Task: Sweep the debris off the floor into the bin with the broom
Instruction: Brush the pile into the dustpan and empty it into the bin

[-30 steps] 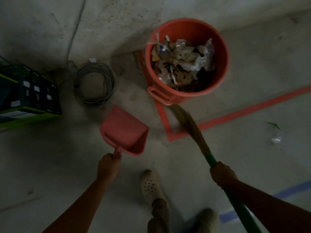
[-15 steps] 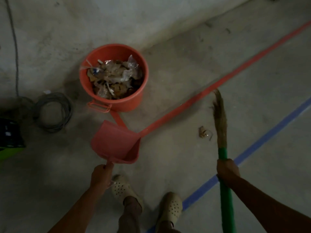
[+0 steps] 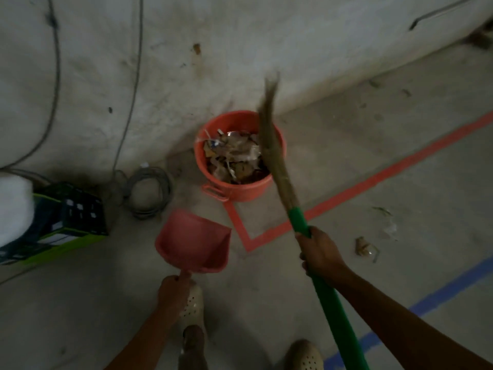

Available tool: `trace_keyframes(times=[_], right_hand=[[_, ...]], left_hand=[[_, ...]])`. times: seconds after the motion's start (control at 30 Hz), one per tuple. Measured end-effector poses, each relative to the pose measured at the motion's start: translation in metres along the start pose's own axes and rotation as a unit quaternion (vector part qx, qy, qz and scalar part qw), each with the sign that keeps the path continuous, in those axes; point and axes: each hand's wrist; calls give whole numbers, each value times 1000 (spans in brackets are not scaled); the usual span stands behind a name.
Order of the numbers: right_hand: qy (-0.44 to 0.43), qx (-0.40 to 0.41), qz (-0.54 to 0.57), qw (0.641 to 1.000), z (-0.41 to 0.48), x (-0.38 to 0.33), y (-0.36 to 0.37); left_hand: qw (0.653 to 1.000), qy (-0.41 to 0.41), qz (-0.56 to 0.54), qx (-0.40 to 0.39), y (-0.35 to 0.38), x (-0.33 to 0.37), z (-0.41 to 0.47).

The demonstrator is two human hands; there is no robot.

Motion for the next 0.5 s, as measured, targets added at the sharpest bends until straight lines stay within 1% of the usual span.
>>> trace_keyframes(times=[0.13, 0.23, 0.3, 0.37, 0.43, 0.5], right_hand=[[-63, -102, -32, 992, -3, -87, 84], [-59, -169, -56, 982, 8, -138, 153], [-32, -197, -57, 978, 22, -164, 196], [25, -207, -39, 977, 39, -185, 233], [83, -204, -13, 975, 55, -203, 264], [139, -182, 15, 973, 73, -220, 290]], left_hand=[[999, -44, -28, 9, -52, -5, 43], [997, -52, -45, 27, -87, 0, 73], [997, -54, -49, 30, -110, 5, 93], [996, -61, -54, 22, -130, 10, 115], [996, -75, -48, 10, -147, 15, 138], [995, -85, -47, -5, -160, 20, 158]])
Point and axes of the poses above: each hand's wrist, its own z-axis towards the middle knuckle, its own y-axis out of the palm, x = y × z, and after that the axes turned 15 degrees about -z, right-handed
